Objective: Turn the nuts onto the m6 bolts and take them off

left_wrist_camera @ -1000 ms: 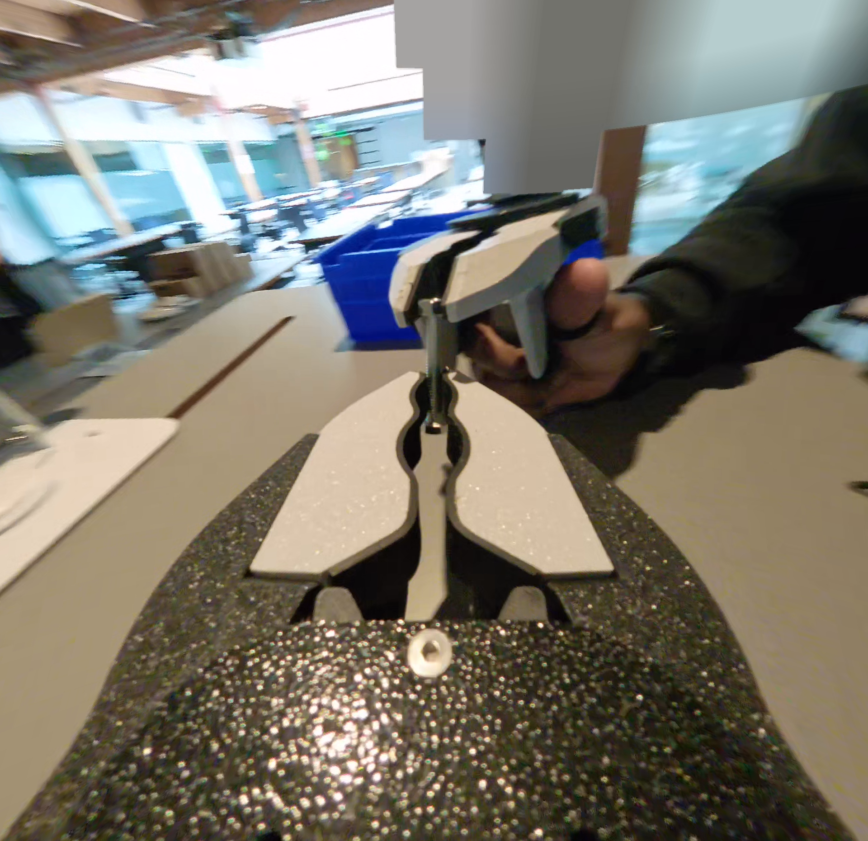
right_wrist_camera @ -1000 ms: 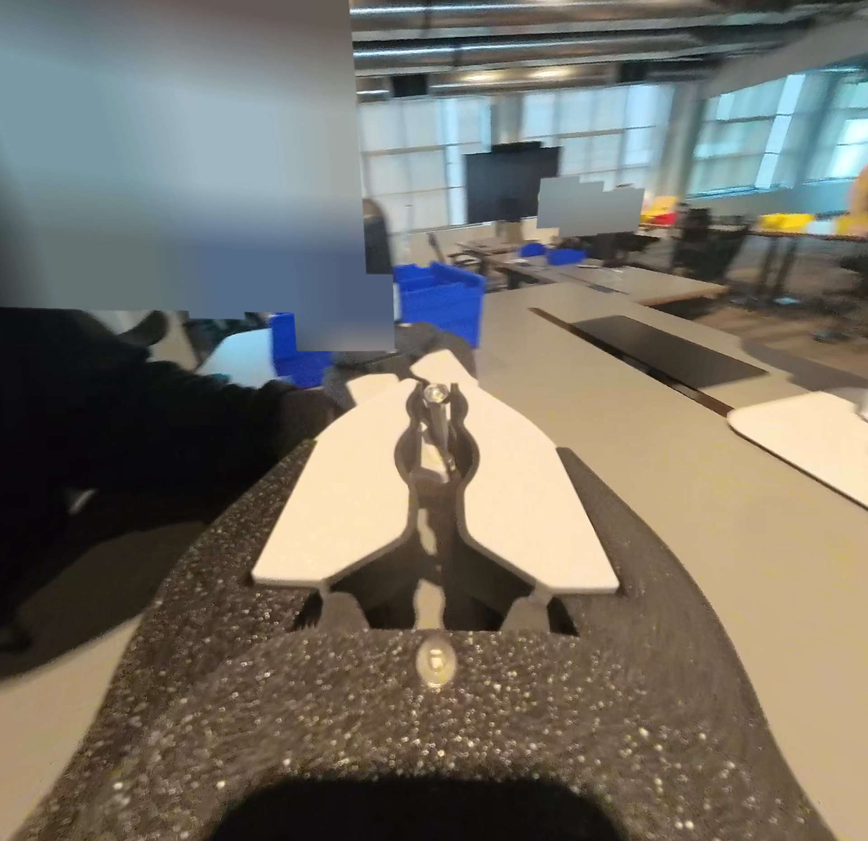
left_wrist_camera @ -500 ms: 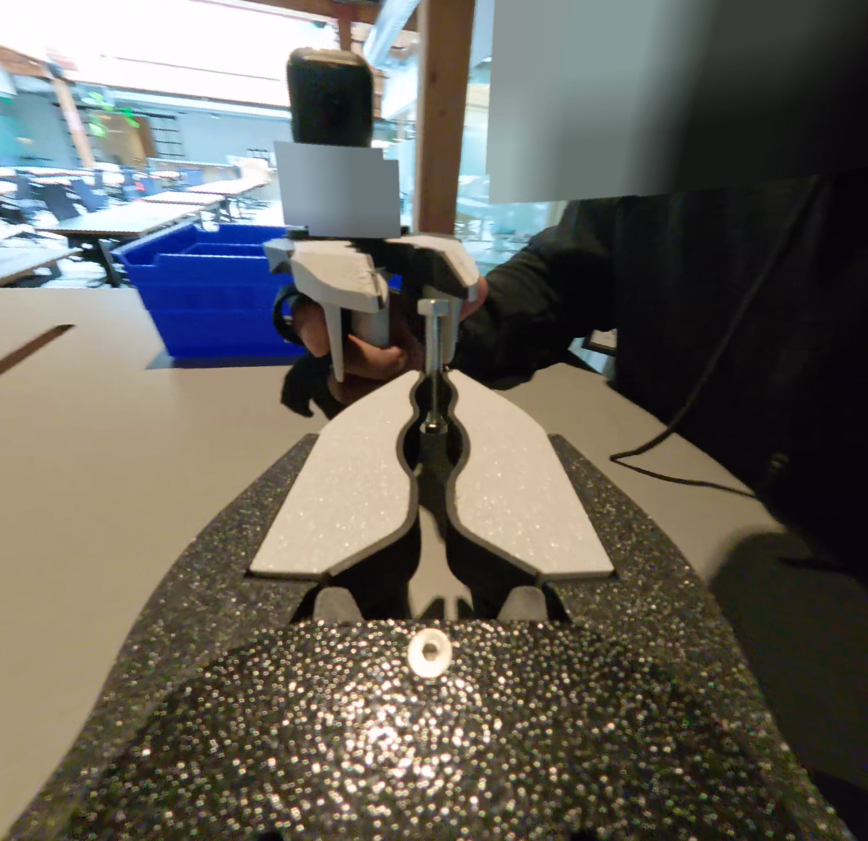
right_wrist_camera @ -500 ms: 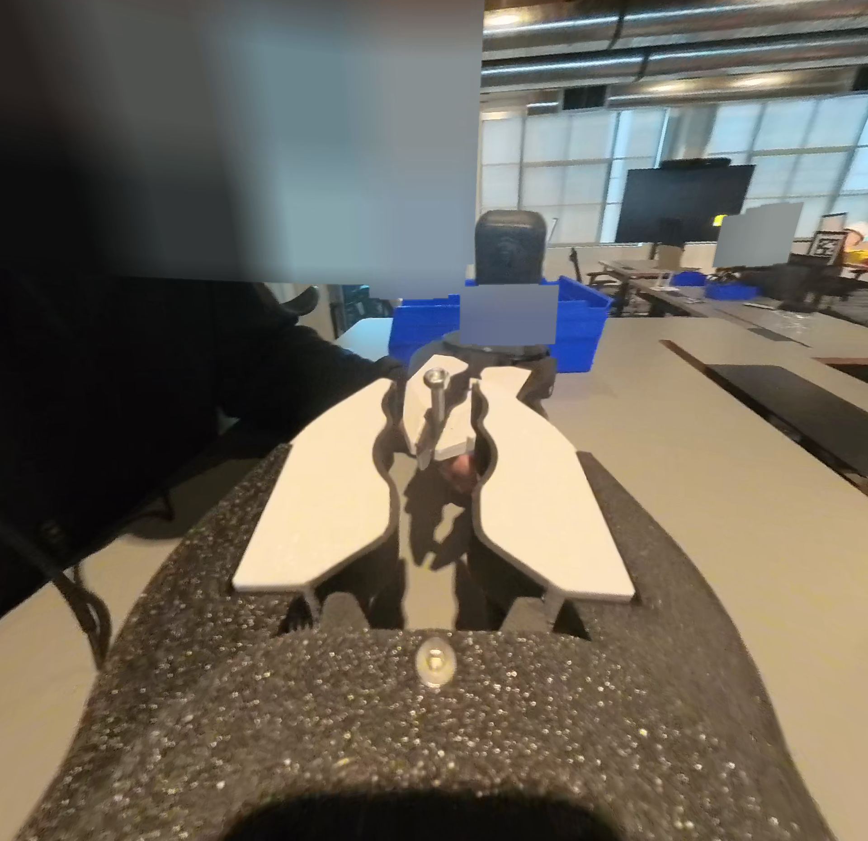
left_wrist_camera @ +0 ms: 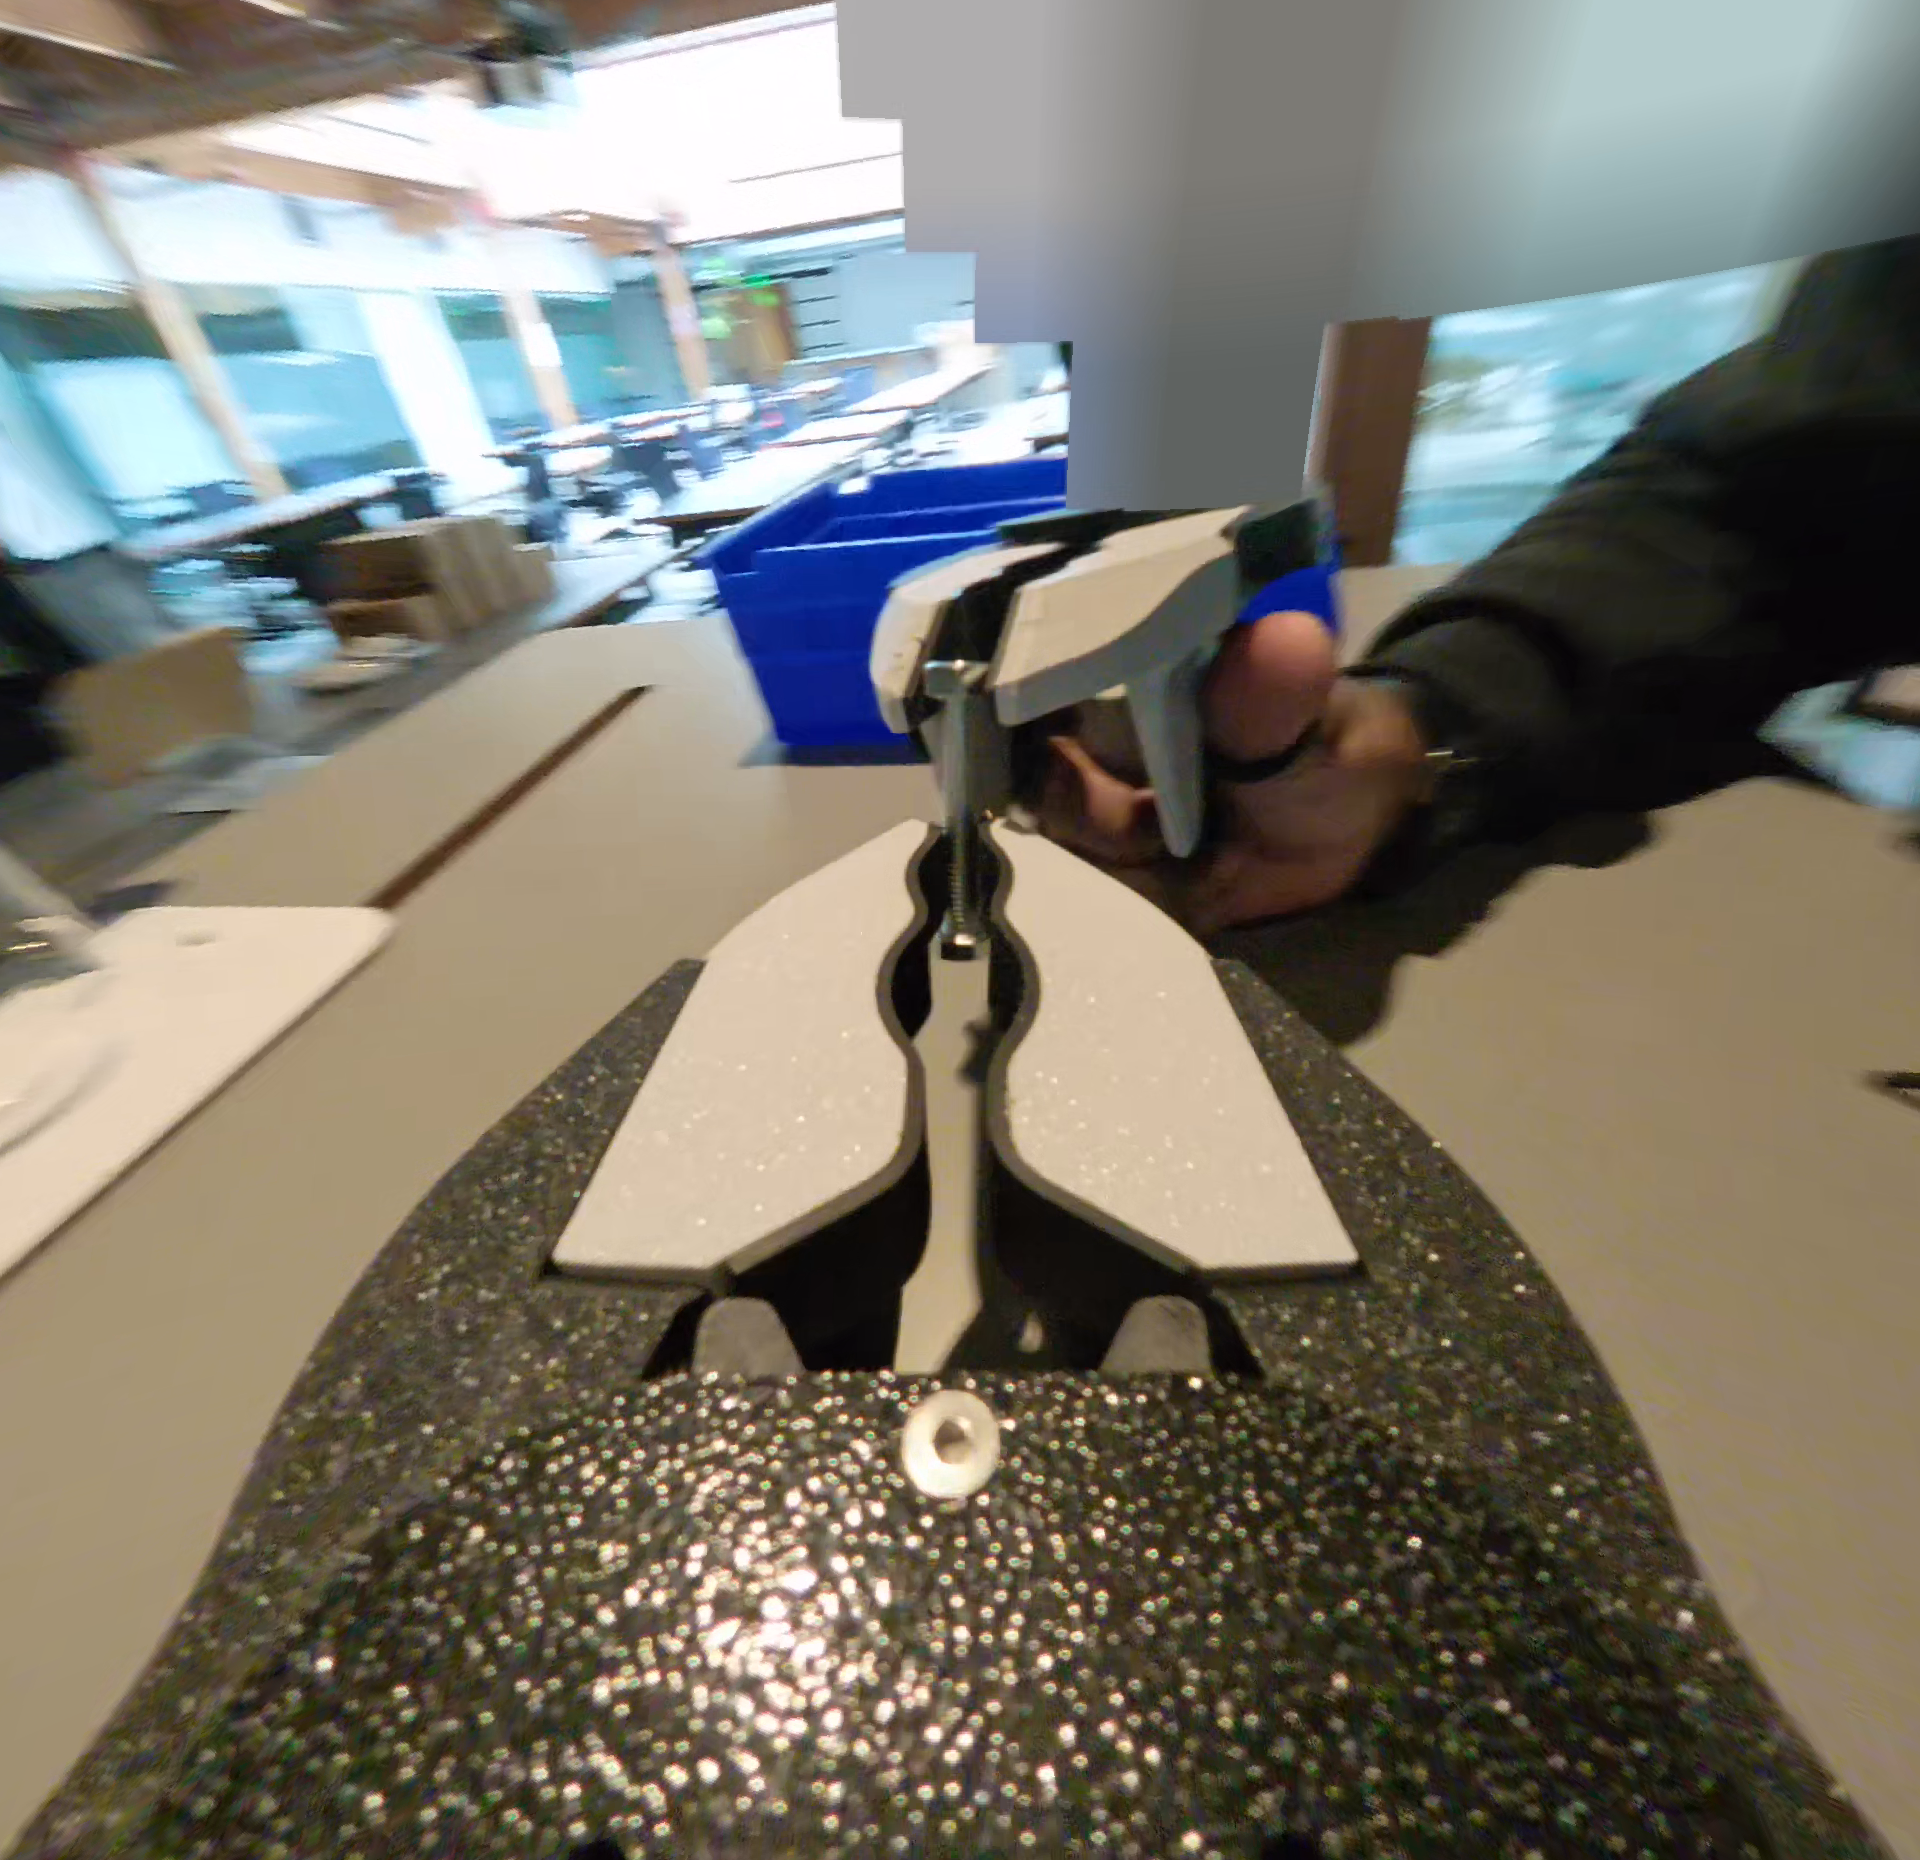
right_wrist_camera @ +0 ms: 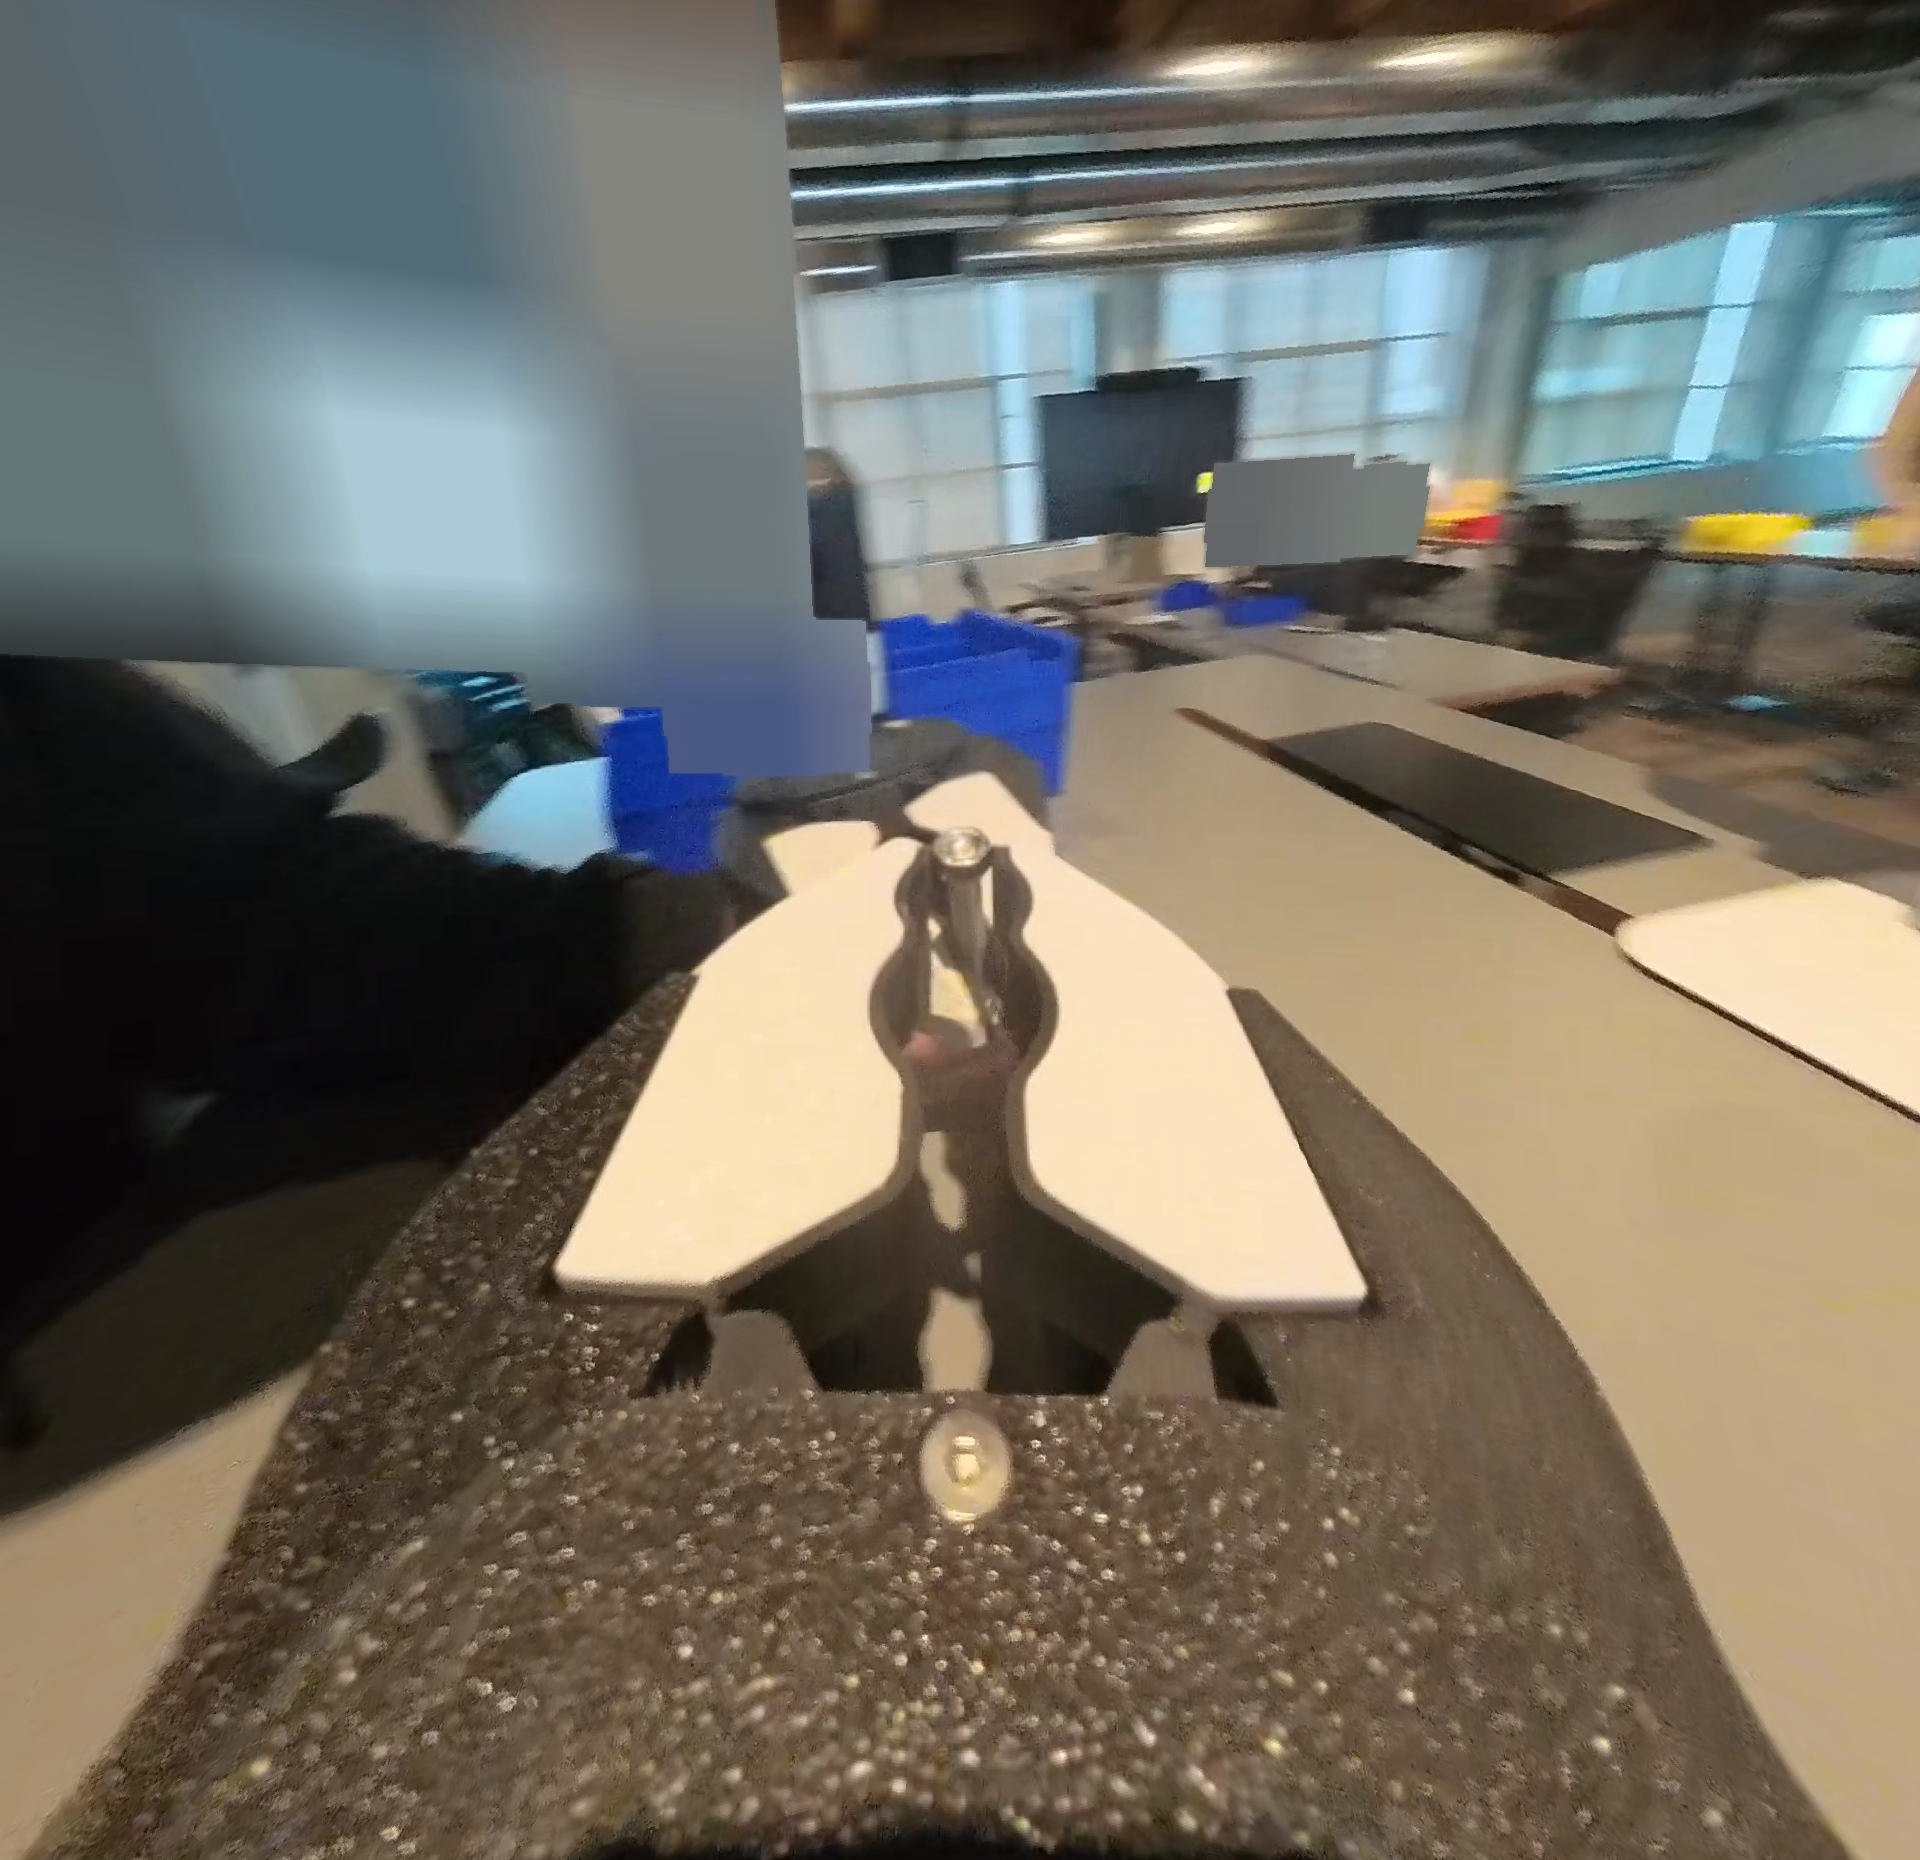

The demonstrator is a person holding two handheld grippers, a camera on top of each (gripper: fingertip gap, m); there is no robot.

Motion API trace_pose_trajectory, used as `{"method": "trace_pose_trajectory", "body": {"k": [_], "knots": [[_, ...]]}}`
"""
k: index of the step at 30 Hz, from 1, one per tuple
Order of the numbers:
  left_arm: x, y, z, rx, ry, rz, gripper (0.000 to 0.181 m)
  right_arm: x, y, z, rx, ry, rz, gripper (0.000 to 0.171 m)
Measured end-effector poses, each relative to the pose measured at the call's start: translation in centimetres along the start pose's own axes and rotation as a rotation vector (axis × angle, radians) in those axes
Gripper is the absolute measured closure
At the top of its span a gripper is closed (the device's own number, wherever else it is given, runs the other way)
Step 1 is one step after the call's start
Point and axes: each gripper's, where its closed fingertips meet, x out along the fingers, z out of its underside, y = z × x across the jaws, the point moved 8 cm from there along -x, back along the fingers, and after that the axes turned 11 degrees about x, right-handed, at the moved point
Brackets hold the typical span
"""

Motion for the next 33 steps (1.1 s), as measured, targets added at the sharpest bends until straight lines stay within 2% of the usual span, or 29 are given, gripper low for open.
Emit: {"method": "trace_pose_trajectory", "body": {"k": [3, 5, 6, 13, 17, 20, 25, 31, 32, 33], "knots": [[0.2, 0.1, 0.0, 0.061, -0.018, -0.073, 0.176, -0.2, 0.1, 0.1, 0.003, 0.034, 0.025, 0.158], [0.0, 0.0, 0.0, 0.029, 0.008, -0.028, 0.176, -0.4, 0.3, -0.2, 0.008, 0.042, -0.027, 0.135], [-0.2, 0.0, -0.1, 0.005, 0.031, 0.006, 0.176, -0.5, 0.4, -0.4, 0.014, 0.042, -0.073, 0.133], [-1.1, 1.0, -0.7, -0.188, 0.157, 0.373, 0.177, -0.2, -0.7, 0.0, 0.01, -0.016, -0.319, 0.146], [-1.0, 1.6, -0.7, -0.22, 0.146, 0.474, 0.177, 0.2, -1.4, 0.3, -0.004, -0.043, -0.363, 0.151], [-0.9, 1.7, -0.7, -0.223, 0.134, 0.486, 0.176, 0.3, -1.7, 0.3, -0.01, -0.042, -0.38, 0.156], [-0.7, 1.1, -0.6, -0.209, 0.122, 0.369, 0.177, 0.2, -1.2, 0.2, -0.023, -0.01, -0.257, 0.16], [0.1, 0.0, 0.0, 0.015, 0.006, -0.009, 0.176, 0.1, -0.5, 0.2, 0.017, 0.055, 0.088, 0.159], [0.2, 0.0, 0.0, 0.039, 0.002, -0.036, 0.176, 0.1, -0.4, 0.3, 0.025, 0.045, 0.088, 0.156], [0.2, 0.0, 0.0, 0.044, 0.004, -0.05, 0.176, 0.1, -0.3, 0.4, 0.034, 0.033, 0.076, 0.143]]}}
